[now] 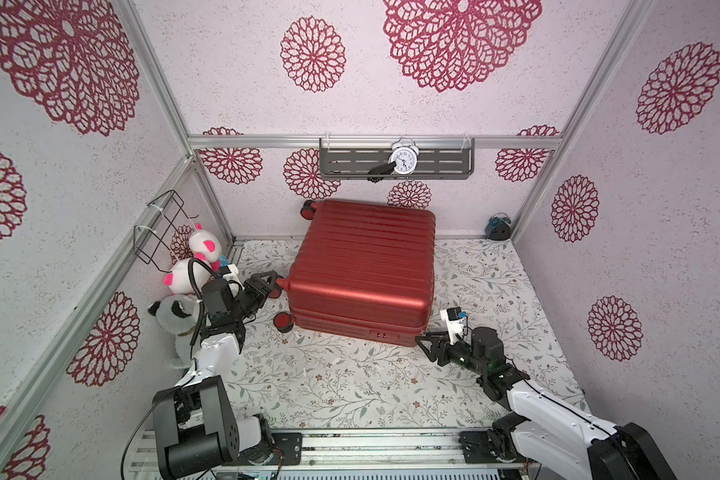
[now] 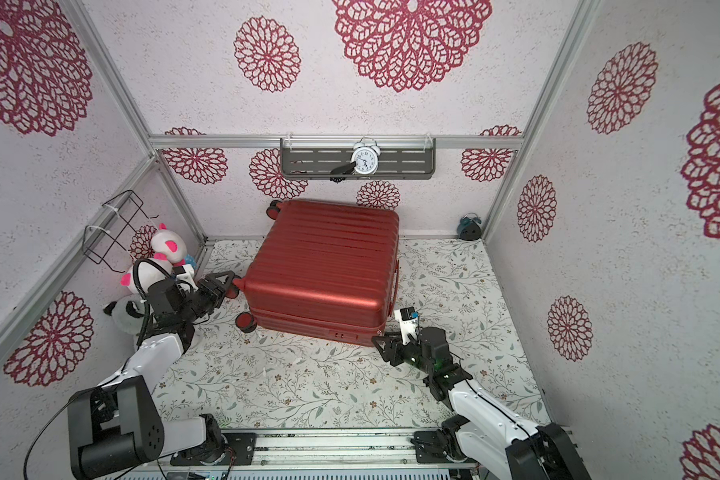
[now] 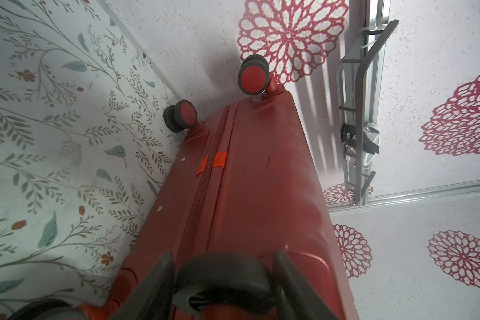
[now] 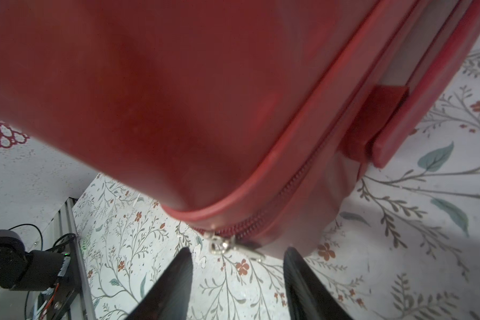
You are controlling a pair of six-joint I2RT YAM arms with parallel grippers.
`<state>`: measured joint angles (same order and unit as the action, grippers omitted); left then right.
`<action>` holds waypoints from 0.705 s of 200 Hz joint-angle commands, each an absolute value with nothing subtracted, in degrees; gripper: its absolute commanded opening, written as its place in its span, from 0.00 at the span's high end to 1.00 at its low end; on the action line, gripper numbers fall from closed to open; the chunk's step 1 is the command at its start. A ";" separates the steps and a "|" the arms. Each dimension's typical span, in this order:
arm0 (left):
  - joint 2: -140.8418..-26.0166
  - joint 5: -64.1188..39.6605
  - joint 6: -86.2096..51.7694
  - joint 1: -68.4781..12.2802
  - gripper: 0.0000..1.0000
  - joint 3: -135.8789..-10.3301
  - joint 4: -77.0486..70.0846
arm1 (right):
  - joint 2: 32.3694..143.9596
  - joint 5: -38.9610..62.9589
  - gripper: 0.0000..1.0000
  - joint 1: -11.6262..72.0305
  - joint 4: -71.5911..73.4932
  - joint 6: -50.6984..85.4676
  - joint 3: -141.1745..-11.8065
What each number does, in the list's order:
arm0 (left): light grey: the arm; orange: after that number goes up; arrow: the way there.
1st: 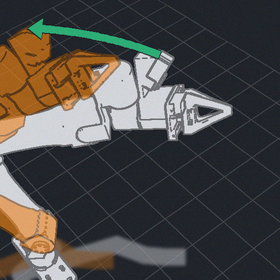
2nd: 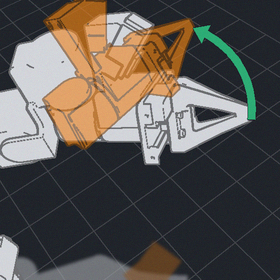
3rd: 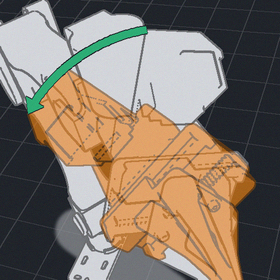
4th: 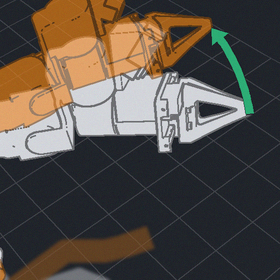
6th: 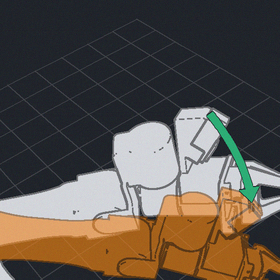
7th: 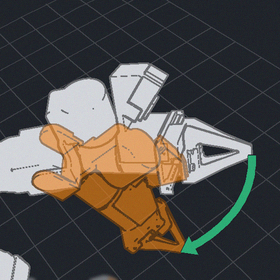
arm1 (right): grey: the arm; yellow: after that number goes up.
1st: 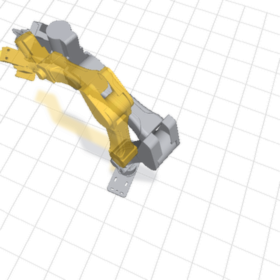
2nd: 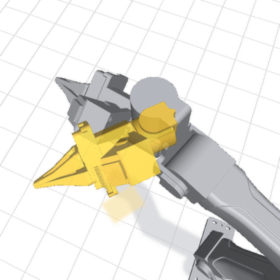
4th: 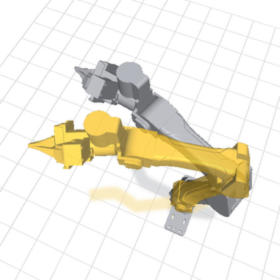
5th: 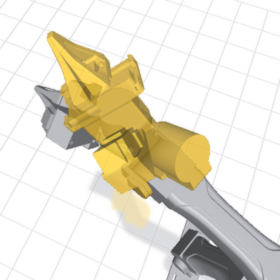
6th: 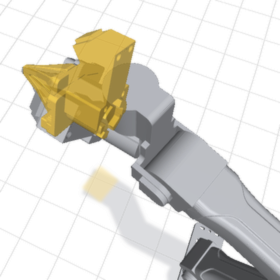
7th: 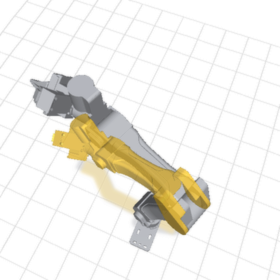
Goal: Open the suitcase zippers
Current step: Unzip the zipper on the suitcase.
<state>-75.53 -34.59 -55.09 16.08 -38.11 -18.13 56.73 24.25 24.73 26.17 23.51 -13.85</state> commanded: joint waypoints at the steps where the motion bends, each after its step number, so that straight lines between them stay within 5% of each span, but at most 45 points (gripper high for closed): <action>1: -78.09 -31.43 -54.28 16.87 0.75 -37.45 -15.07 | 58.29 25.50 0.44 24.35 30.85 21.80 -15.26; 141: -77.87 -32.22 -54.91 16.80 0.75 -37.16 -15.91 | 57.79 30.06 0.66 24.60 35.53 23.97 -11.71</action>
